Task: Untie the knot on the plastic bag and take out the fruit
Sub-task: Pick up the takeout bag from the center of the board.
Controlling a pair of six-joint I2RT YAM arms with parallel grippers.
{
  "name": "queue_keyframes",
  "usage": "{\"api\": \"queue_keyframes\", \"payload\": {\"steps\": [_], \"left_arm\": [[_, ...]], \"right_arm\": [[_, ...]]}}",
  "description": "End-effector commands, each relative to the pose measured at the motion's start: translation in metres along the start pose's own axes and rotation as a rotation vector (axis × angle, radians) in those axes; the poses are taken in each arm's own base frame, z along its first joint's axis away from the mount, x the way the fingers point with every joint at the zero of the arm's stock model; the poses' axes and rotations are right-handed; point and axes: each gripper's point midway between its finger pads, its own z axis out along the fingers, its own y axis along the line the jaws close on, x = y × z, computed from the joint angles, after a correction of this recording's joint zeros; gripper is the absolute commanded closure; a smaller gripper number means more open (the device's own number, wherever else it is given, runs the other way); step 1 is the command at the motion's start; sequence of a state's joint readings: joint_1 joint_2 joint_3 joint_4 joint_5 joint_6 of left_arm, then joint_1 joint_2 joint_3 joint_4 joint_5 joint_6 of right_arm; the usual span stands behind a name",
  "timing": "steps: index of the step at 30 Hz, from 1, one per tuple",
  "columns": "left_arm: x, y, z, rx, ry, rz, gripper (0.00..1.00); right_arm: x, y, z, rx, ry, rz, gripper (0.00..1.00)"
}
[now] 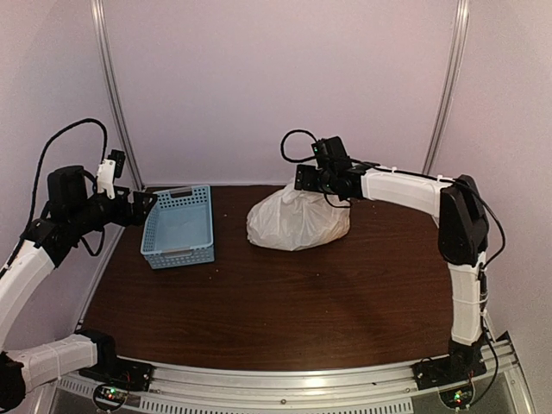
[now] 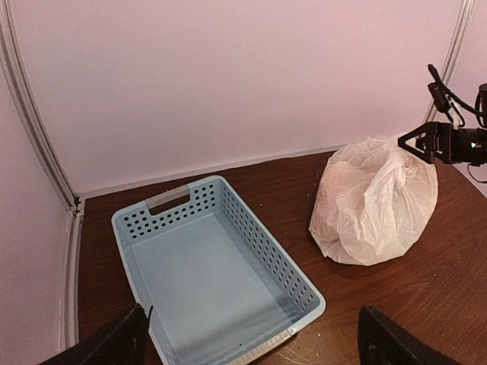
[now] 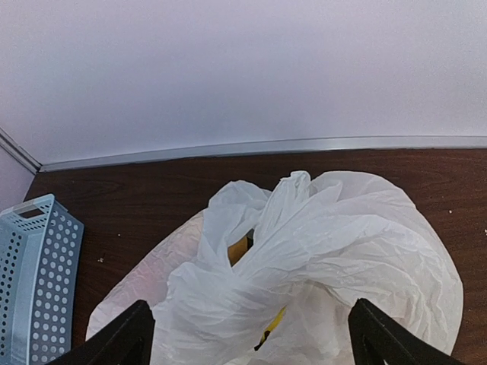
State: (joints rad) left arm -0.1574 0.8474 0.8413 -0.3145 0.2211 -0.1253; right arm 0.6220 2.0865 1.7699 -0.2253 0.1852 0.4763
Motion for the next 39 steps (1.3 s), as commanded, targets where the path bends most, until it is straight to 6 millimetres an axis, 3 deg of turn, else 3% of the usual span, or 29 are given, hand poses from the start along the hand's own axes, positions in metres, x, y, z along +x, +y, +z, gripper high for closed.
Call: {"api": "queue_keyframes", "payload": {"steps": [1, 7, 21, 25, 28, 34, 39], "left_arm": [[-0.003, -0.003, 0.001, 0.016, -0.02, -0.004, 0.02], [-0.003, -0.003, 0.0, 0.016, -0.023, -0.004, 0.02], [-0.005, -0.004, -0.004, 0.017, -0.035, -0.004, 0.02], [-0.005, -0.005, -0.005, 0.019, -0.038, -0.002, 0.03], [-0.004, -0.004, -0.005, 0.017, -0.036, -0.004, 0.03], [-0.005, -0.004, -0.006, 0.016, -0.038, -0.003, 0.03], [-0.004, -0.004, -0.006, 0.011, -0.038, -0.003, 0.03]], "right_arm": [[0.0, -0.011, 0.007, 0.11, -0.01, 0.019, 0.11], [0.01, -0.008, 0.016, 0.101, 0.011, 0.045, 0.12], [0.024, 0.02, 0.032, -0.003, 0.048, 0.079, 0.2], [0.027, 0.021, 0.035, 0.001, 0.053, 0.075, 0.4], [0.025, 0.023, 0.035, -0.008, 0.053, 0.079, 0.64], [0.015, 0.037, 0.024, -0.069, 0.038, 0.079, 0.96], [0.0, 0.054, 0.006, -0.145, 0.0, 0.058, 1.0]]}}
